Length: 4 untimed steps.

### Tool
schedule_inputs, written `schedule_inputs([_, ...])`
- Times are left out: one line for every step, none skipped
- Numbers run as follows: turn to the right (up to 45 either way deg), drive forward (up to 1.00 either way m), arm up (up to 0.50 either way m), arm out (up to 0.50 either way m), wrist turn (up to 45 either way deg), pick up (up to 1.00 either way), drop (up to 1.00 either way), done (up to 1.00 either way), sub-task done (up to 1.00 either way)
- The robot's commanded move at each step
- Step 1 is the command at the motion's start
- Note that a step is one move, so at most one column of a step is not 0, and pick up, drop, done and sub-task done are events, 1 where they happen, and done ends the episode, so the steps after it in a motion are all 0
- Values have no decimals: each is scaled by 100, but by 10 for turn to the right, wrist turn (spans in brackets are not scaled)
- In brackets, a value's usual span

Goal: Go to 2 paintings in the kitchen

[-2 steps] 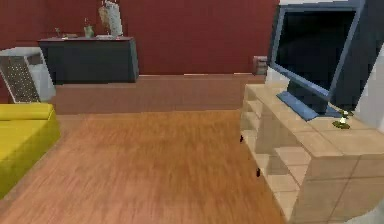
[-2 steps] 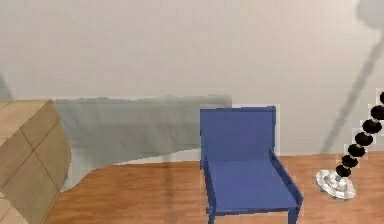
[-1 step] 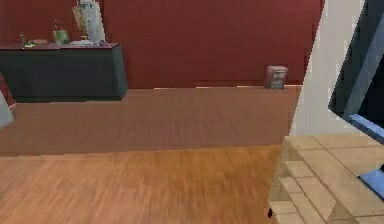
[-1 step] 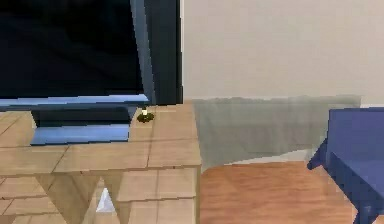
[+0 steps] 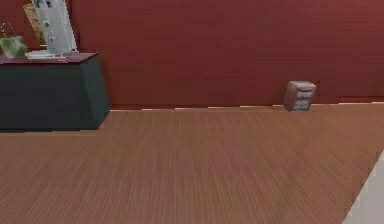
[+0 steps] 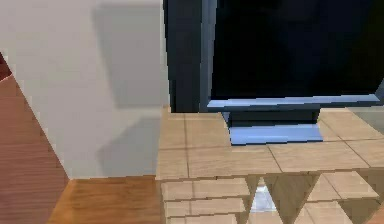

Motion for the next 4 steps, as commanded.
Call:
schedule_inputs([60, 0, 0, 0, 0, 0, 0, 0, 0])
schedule_inputs([0, 35, 0, 0, 0, 0, 0, 0, 0])
schedule_inputs([240, 0, 0, 0, 0, 0, 0, 0, 0])
schedule_inputs([0, 100, 0, 0, 0, 0, 0, 0, 0])
